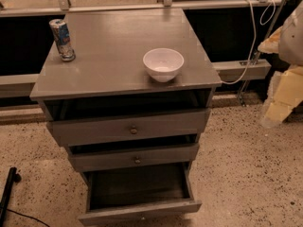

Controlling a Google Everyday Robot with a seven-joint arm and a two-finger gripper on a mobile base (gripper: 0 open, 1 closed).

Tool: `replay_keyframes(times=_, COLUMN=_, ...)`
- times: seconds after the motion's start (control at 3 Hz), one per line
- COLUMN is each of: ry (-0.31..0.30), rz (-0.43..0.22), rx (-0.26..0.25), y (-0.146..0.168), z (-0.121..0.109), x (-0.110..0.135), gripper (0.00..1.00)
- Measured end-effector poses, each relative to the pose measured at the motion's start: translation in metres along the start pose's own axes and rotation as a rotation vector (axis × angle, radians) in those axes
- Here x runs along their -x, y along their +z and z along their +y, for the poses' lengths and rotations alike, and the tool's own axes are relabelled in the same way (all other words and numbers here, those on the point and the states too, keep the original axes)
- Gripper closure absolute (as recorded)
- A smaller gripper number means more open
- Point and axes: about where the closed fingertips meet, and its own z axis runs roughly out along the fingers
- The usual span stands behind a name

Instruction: Close bottom drawer

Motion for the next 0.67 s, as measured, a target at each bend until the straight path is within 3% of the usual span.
replay_keyframes(times=0.33, ry=0.002, rz=-0.013, rx=0.000, y=0.003, z=0.000, x=0.000, gripper=0.00)
replay_keyframes(times=0.67, ry=0.025, rz=-0.147, rx=0.006, y=0.027, z=0.005, x=0.000, gripper=0.00)
